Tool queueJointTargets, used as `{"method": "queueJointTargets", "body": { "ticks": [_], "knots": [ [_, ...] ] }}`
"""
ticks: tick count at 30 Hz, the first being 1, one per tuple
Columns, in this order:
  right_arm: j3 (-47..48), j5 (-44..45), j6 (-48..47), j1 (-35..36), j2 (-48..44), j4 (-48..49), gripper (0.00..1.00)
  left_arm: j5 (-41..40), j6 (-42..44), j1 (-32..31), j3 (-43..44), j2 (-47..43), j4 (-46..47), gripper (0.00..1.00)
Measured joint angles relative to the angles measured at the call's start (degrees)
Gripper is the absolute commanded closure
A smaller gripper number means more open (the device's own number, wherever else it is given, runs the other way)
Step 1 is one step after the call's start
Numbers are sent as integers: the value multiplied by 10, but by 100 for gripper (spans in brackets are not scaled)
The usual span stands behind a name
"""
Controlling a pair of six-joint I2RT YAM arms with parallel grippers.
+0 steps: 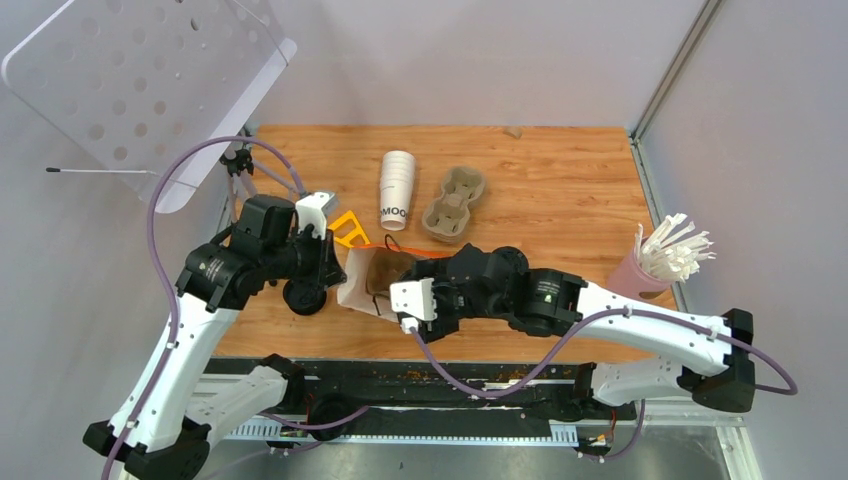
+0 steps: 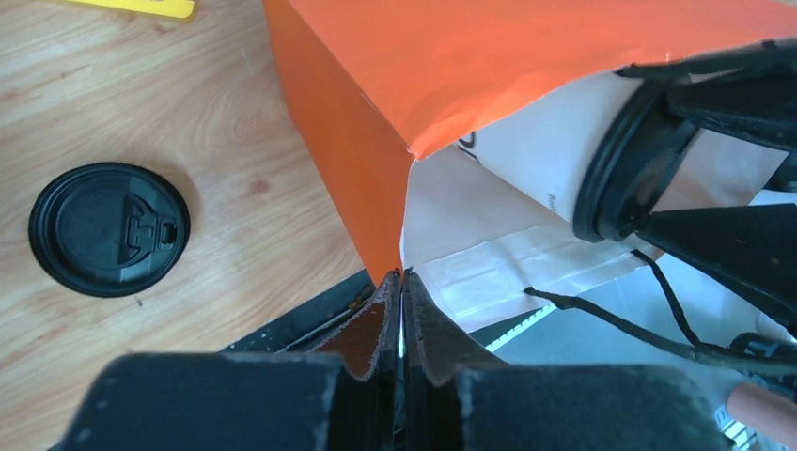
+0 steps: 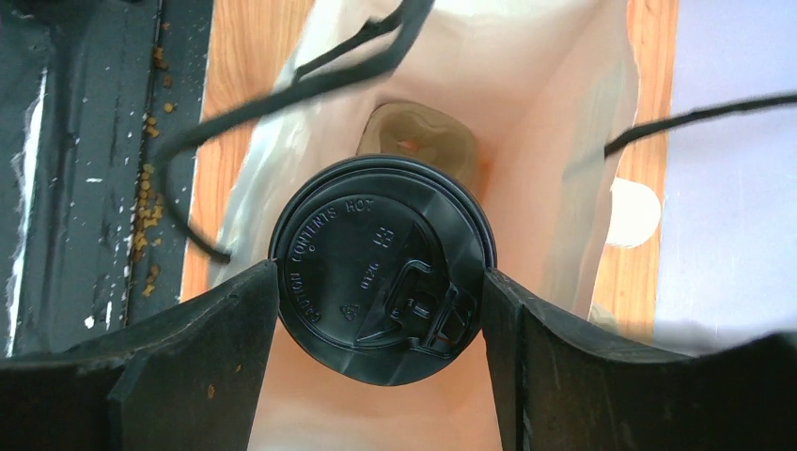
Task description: Pack the takeout coffee
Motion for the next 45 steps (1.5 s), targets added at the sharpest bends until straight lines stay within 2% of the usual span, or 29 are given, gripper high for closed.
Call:
{"method": "queueJointTargets", "body": {
  "ticks": [9, 20, 21, 22, 23, 25, 28, 35, 45],
  "knots": [
    [10, 18, -13, 0, 63, 54, 33, 47, 12, 0, -29, -33, 35, 100],
    [-16, 12, -54, 0, 68, 91, 33, 72, 19, 0, -61, -47, 53, 99],
    [-21, 15, -59, 0, 68, 92, 33, 74, 18, 0, -63, -47, 54, 89],
    [-25, 17, -64, 0, 68, 94, 33, 74, 16, 0, -63, -47, 54, 74],
    [-28, 19, -68, 0, 68, 95, 33, 74, 14, 0, -63, -47, 54, 65],
    [-35, 21, -72, 0, 64, 98, 34, 71, 9, 0, -62, -46, 51, 52],
    [-49, 20, -73, 0, 43, 96, 34, 57, -2, 0, -47, -42, 36, 41],
    [-72, 17, -73, 3, -2, 95, 34, 8, -9, 0, 11, -51, 16, 37],
    [-97, 23, -65, 23, -3, 97, 34, 13, -23, 0, -42, -71, 6, 35]
  ]
}}
